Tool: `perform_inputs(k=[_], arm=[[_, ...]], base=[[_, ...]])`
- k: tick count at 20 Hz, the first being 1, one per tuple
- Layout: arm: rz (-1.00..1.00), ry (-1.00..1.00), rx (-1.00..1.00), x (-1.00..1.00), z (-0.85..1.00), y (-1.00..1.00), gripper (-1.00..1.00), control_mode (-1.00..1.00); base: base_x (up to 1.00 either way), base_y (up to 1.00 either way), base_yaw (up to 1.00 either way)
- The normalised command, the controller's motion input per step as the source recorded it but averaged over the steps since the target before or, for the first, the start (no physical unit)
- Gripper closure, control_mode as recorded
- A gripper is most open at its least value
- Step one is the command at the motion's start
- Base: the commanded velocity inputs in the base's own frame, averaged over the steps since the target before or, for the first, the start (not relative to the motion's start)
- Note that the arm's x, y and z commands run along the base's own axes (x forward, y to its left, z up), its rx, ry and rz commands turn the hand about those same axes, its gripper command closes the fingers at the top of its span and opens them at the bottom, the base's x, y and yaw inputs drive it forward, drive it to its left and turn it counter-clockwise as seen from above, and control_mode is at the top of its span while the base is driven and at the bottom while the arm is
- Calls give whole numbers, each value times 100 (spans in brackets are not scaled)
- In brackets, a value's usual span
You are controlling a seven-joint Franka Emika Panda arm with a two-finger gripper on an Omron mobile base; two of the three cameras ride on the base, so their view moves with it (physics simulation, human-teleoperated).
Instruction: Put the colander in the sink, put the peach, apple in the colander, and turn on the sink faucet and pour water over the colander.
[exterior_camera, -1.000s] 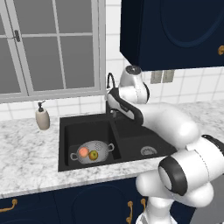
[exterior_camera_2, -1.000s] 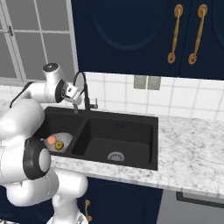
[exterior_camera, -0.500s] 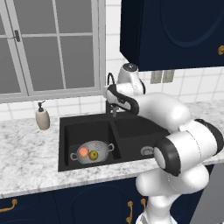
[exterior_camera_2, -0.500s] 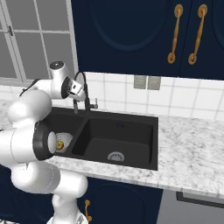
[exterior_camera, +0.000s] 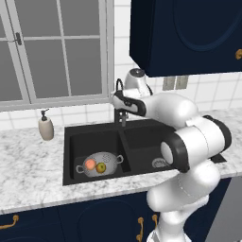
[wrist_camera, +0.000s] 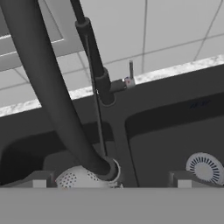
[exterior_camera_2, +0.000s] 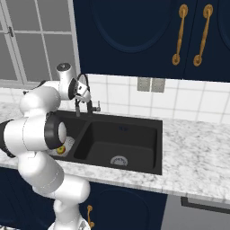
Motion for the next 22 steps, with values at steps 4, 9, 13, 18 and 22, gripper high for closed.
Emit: perform_inputs(k=[4,9,13,18,22], arm=[[0,0,0,47,-3,19,-100,-100],[0,0,0,47,-4,17,-100,-100],[0,0,0,42,-4,23,-100,-100],[0,0,0,40,-3,29,-100,-100],[0,0,0,41,-3,29,-100,-100]], base=[[0,0,0],[0,0,0],[0,0,0],[0,0,0],[0,0,0]])
